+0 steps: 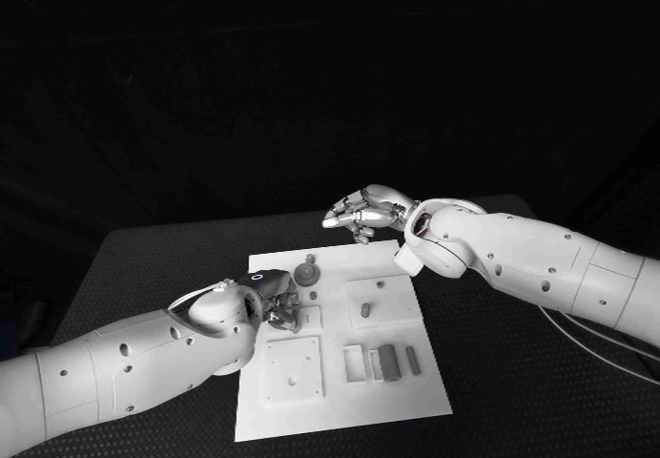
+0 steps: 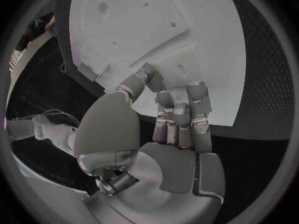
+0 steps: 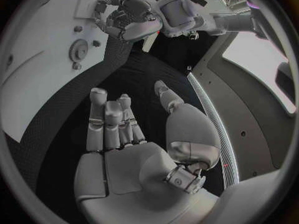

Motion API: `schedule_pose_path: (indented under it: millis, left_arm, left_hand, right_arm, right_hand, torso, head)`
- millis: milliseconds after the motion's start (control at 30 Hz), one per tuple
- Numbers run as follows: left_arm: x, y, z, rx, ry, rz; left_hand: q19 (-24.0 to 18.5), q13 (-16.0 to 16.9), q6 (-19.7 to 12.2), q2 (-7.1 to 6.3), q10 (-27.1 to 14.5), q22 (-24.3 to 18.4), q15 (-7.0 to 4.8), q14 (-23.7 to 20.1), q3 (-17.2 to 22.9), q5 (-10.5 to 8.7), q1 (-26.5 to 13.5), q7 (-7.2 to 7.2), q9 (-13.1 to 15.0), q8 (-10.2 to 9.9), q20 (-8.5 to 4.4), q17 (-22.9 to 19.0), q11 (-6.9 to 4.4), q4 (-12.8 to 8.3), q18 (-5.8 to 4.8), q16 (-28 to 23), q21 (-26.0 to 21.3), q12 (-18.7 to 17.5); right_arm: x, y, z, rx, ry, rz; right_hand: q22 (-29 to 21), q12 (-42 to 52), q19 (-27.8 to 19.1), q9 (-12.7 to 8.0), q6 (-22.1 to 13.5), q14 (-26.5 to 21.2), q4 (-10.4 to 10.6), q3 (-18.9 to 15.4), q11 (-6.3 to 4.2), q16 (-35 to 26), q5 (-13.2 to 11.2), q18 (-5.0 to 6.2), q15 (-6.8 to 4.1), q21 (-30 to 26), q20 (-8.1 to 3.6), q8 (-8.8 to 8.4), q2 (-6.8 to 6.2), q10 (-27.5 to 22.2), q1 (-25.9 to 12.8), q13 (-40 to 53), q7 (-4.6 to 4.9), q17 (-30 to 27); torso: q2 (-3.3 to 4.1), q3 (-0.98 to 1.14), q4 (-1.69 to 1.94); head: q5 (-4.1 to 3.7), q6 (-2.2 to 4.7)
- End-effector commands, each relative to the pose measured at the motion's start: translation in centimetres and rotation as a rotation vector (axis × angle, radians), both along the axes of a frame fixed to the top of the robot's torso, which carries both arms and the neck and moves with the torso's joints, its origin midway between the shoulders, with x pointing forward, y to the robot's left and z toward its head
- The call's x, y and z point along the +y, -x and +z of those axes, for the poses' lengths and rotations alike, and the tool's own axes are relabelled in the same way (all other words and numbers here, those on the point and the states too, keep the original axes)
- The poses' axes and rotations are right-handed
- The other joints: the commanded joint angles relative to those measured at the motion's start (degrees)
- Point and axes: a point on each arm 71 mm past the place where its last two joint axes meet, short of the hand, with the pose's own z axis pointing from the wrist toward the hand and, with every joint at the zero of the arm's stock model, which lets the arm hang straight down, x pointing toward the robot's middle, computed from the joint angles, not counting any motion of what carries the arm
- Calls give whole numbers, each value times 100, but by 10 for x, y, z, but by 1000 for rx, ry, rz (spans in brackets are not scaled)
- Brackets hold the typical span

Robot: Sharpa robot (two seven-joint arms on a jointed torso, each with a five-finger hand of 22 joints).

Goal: Assemble the parts on the task board

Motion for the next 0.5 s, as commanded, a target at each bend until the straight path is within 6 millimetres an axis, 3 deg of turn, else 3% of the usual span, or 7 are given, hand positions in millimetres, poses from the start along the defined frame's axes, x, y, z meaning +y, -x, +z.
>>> schedule_pose_path:
  millis: [33,500]
  left_arm:
    - [8,-4,-2,-27,-11,39]
    - [11,-8,1,-40,11,52]
  left_hand:
    - [-9,10,63,148,26,105,-17,47,40,35,61,53,14,24,4,3,33,-2,201,-27,-19,-22]
    - [3,11,79,153,38,105,-23,57,36,35,61,46,23,35,3,6,26,-11,203,-23,-18,-18]
  right_arm:
    - [1,1,0,-1,4,15]
    - [1,1,0,-1,4,14]
  right_hand:
    - [62,40,12,9,-6,-36,-1,-31,-32,21,11,177,-14,-24,-34,16,34,10,-45,-9,44,-9]
    - [63,42,13,10,-7,-37,1,-30,-32,22,11,177,-14,-25,-35,15,35,9,-47,-12,44,-10]
  torso:
    - [-2,-3,4]
    - [-1,-5,2]
  head:
    - [-2,0]
    - [-5,4]
